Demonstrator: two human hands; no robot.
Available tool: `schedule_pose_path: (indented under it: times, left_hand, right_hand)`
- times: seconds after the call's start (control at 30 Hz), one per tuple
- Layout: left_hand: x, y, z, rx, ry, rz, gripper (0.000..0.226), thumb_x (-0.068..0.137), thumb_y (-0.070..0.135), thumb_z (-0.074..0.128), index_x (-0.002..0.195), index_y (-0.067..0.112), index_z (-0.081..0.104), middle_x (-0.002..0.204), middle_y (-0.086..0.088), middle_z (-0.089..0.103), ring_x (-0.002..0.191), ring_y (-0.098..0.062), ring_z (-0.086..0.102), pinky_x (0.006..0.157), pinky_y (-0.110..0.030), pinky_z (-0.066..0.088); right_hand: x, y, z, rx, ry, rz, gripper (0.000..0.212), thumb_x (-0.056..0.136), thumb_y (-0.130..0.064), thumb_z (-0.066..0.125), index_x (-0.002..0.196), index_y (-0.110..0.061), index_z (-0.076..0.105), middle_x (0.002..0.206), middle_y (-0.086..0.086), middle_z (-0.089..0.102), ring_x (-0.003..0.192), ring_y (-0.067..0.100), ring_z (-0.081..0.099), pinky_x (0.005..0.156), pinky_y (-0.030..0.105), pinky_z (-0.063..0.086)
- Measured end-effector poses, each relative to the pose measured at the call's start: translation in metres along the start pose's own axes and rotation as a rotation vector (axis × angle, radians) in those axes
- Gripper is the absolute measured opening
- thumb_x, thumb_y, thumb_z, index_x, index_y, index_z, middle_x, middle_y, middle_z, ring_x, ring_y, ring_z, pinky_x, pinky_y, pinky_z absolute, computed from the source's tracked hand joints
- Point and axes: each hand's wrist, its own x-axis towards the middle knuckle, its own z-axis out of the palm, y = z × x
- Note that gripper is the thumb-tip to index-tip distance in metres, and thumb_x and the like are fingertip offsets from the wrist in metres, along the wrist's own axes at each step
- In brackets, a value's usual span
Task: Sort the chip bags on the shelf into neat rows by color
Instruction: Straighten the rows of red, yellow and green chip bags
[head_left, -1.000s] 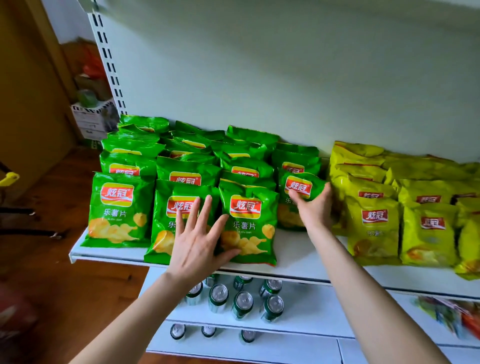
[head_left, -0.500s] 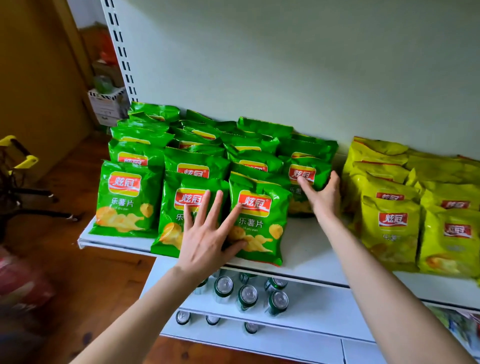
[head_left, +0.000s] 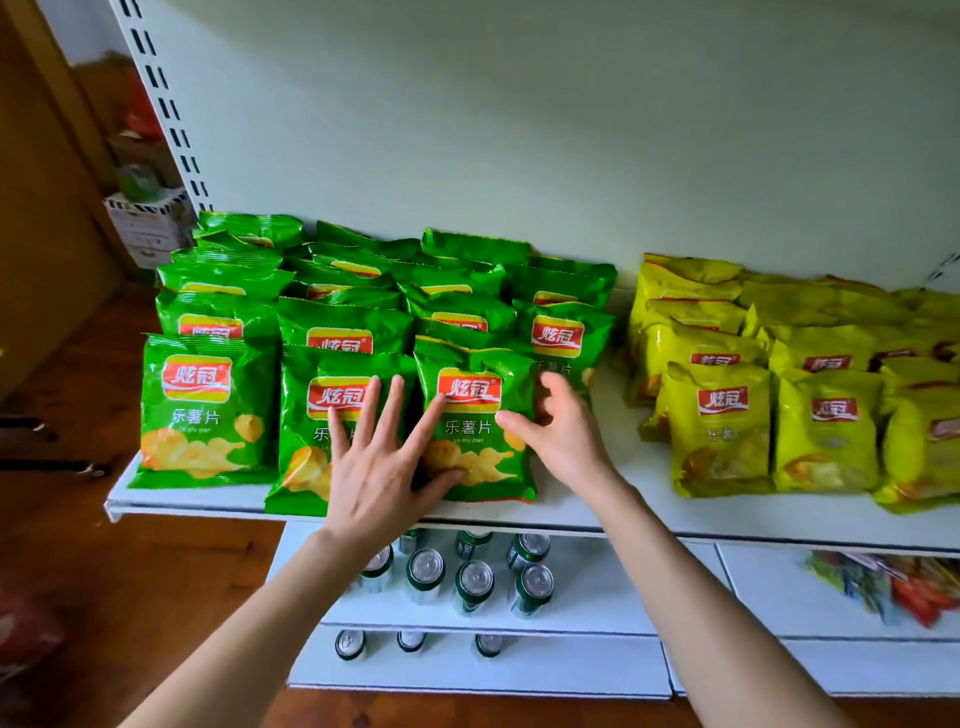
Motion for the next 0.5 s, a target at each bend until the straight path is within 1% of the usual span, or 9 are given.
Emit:
schedule_pose_path:
  times: [0.07,0.1,0.17,0.2,0.27,0.3,0.37,0.4,0.5]
  left_hand:
    - [0.001,0.0,-0.001,0.005,-0.011,-0.006,0.076,0.086,0.073,0.016,0.142,0.024,0.032,0.142,-0.023,0.044,0.133,-0.042,0.037,0.097,-0.07,0.027]
    - [0.001,0.0,0.0,0.014,-0.013,-0.001,0.077,0.086,0.073,0.017,0.141,0.022,0.032,0.142,-0.023,0.044,0.132,-0.043,0.037,0.098,-0.07,0.027]
    - [0.001,-0.002,0.001,0.035,0.0,0.016,0.075,0.086,0.07,0.023,0.141,0.021,0.032,0.142,-0.023,0.043,0.133,-0.043,0.037,0.099,-0.069,0.025]
    - [0.0,-0.002,0.002,0.041,0.011,0.023,0.074,0.085,0.067,0.028,0.141,0.021,0.032,0.143,-0.023,0.042,0.133,-0.042,0.035,0.099,-0.069,0.025]
    - [0.0,-0.002,0.004,0.044,0.038,0.029,0.071,0.083,0.062,0.035,0.141,0.021,0.033,0.143,-0.023,0.042,0.134,-0.041,0.033,0.099,-0.07,0.024]
    - [0.0,-0.002,0.004,0.046,0.049,0.032,0.07,0.082,0.06,0.036,0.141,0.023,0.033,0.143,-0.023,0.042,0.135,-0.041,0.032,0.099,-0.07,0.023]
    - [0.001,-0.002,0.006,0.049,0.061,0.043,0.065,0.083,0.058,0.037,0.14,0.027,0.035,0.143,-0.024,0.041,0.135,-0.04,0.028,0.098,-0.071,0.023]
    - [0.001,-0.002,0.007,0.05,0.068,0.049,0.063,0.084,0.057,0.038,0.139,0.028,0.036,0.143,-0.025,0.04,0.135,-0.04,0.026,0.098,-0.072,0.023]
    - [0.002,-0.002,0.009,0.051,0.088,0.056,0.054,0.087,0.052,0.037,0.136,0.03,0.038,0.143,-0.027,0.04,0.135,-0.04,0.023,0.097,-0.073,0.022]
  right_hand:
    - [0.005,-0.001,-0.017,0.071,0.133,0.02,0.061,0.079,-0.014,0.072,0.13,-0.002,0.042,0.112,0.008,0.056,0.101,0.019,0.054,0.086,0.033,0.046]
    - [0.008,0.001,-0.031,0.108,0.219,0.027,0.06,0.079,-0.012,0.071,0.13,0.0,0.041,0.111,0.01,0.057,0.098,0.018,0.054,0.085,0.032,0.046]
    - [0.012,0.006,-0.06,0.116,0.347,0.03,0.057,0.081,-0.008,0.068,0.129,0.003,0.04,0.105,0.01,0.057,0.086,0.015,0.054,0.074,0.023,0.044]
    - [0.014,0.011,-0.07,0.08,0.374,0.033,0.054,0.082,-0.007,0.067,0.128,0.004,0.041,0.102,0.013,0.057,0.081,0.015,0.053,0.071,0.023,0.044]
    - [0.018,0.021,-0.083,0.001,0.379,0.063,0.056,0.083,-0.008,0.066,0.13,0.003,0.038,0.102,0.017,0.058,0.084,0.018,0.051,0.079,0.034,0.044]
    - [0.018,0.024,-0.085,-0.028,0.375,0.082,0.058,0.084,-0.009,0.065,0.132,0.002,0.037,0.103,0.015,0.057,0.088,0.019,0.051,0.081,0.036,0.043]
    - [0.021,0.031,-0.083,-0.066,0.368,0.095,0.059,0.084,-0.011,0.065,0.134,0.001,0.035,0.105,0.013,0.058,0.093,0.022,0.053,0.077,0.031,0.04]
    - [0.023,0.033,-0.079,-0.081,0.362,0.095,0.059,0.084,-0.012,0.065,0.134,0.0,0.035,0.108,0.015,0.06,0.096,0.025,0.056,0.076,0.029,0.039]
    - [0.033,0.033,-0.064,-0.093,0.339,0.121,0.06,0.083,-0.012,0.066,0.134,-0.002,0.035,0.117,0.018,0.059,0.106,0.029,0.056,0.081,0.029,0.039]
